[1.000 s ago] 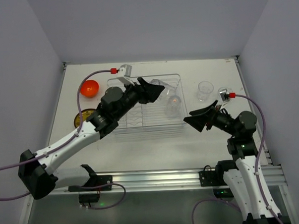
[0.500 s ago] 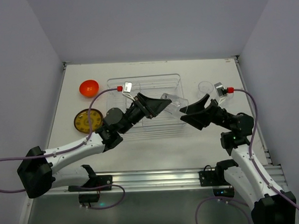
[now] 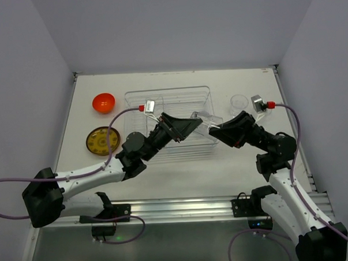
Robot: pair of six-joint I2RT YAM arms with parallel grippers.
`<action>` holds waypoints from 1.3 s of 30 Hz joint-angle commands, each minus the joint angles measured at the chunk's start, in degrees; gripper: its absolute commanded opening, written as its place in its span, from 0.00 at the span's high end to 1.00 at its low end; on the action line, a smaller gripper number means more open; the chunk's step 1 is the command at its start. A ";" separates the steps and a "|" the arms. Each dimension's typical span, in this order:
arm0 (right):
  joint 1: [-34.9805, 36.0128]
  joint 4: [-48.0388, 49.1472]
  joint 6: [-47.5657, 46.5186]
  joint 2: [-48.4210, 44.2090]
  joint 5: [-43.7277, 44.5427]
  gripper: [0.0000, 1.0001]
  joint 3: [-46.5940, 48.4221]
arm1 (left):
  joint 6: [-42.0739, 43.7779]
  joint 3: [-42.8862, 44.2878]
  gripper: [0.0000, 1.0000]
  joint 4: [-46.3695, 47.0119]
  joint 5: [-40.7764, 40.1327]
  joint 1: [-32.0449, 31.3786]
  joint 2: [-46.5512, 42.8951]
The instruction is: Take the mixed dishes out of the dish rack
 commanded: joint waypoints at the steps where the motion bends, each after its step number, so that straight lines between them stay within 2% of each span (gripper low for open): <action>1: 0.93 3.81 0.18 0.36 4.18 0.73 2.06 | -0.65 -1.07 1.00 6.54 -3.48 -1.29 -0.36; 5: 1.37 2.67 -0.88 -0.34 5.95 0.90 1.71 | -1.27 -3.35 1.00 9.17 -5.06 -1.83 -1.24; 6: 1.37 2.66 -1.23 -0.69 6.47 1.00 1.54 | -1.70 -3.88 1.00 9.62 -5.24 -2.00 -1.33; 10: 1.55 3.37 -1.84 -1.65 8.14 1.00 0.48 | -1.97 -5.20 1.00 10.59 -5.41 -2.35 -1.42; 11: 1.55 3.11 -2.11 -1.83 7.97 1.00 0.48 | -2.06 -5.46 0.96 10.94 -5.41 -2.27 -1.42; 13: 1.55 1.36 -3.77 -2.36 7.97 1.00 0.83 | -1.45 -5.55 0.81 11.38 -5.41 -2.35 -1.42; 14: 1.55 -1.26 -4.56 -3.14 8.23 1.00 1.09 | -0.92 -5.21 0.54 10.94 -5.15 -2.35 -1.68; 15: 1.55 -2.68 -6.31 -3.50 8.41 1.00 1.36 | 0.21 -4.85 0.38 10.24 -4.98 -2.35 -1.94; 16: 1.55 -3.92 -7.29 -3.94 8.58 1.00 1.88 | 0.75 -4.42 0.25 9.11 -4.97 -2.35 -2.21; 17: 1.55 -6.89 -8.25 -4.72 8.67 1.00 2.15 | 1.36 -3.02 0.06 5.35 -5.50 -2.27 -3.08; 18: 1.55 -8.74 -10.26 -5.25 9.02 1.00 2.50 | 2.85 -2.31 0.00 3.05 -5.94 -2.27 -3.70; 22: 1.55 -16.57 -14.67 -7.89 9.73 1.00 4.08 | 6.90 0.33 0.00 -8.02 -10.41 -2.27 -7.56; 23: 1.55 -21.98 -16.07 -8.59 10.25 1.00 4.61 | 8.04 1.20 0.00 -15.01 -13.73 -2.18 -9.57; 25: 1.55 -27.28 -20.64 -10.79 12.36 1.00 6.45 | 10.59 4.10 0.00 -22.43 -17.09 -2.26 -11.69; 27: 1.55 -38.08 -26.94 -11.93 14.73 1.00 8.47 | 15.14 5.43 0.00 -30.60 -21.14 -2.18 -14.86; 28: 1.55 -42.21 -29.68 -12.72 18.04 1.00 11.18 | 16.73 7.87 0.00 -33.85 -23.76 -2.26 -16.26; 29: 1.55 -51.21 -32.23 -13.08 20.34 1.00 12.77 | 18.58 9.72 0.00 -41.80 -24.83 -2.27 -16.62; 31: 1.55 -63.27 -38.65 -13.26 28.42 1.00 17.08 | 23.77 16.04 0.00 -51.93 -28.08 -2.18 -16.10; 32: 1.55 -66.39 -41.37 -13.00 31.49 1.00 18.40 | 25.09 17.89 0.00 -60.60 -28.79 -2.18 -15.58; 34: 1.55 -72.63 -43.32 -10.11 37.56 1.00 22.09 | 28.17 22.45 0.00 -68.04 -30.28 -2.18 -13.82; 35: 1.55 -78.57 -44.46 -8.53 43.59 1.00 23.58 | 29.13 23.61 0.00 -74.60 -30.64 -2.18 -13.29; 37: 1.46 -82.75 -46.13 -2.84 47.94 1.00 26.93 | 29.32 25.46 0.00 -80.26 -32.47 -2.18 -11.97; 39: 1.37 -87.76 -47.37 1.40 55.84 1.00 29.73 | 28.27 26.35 0.00 -87.04 -34.50 -2.09 -11.70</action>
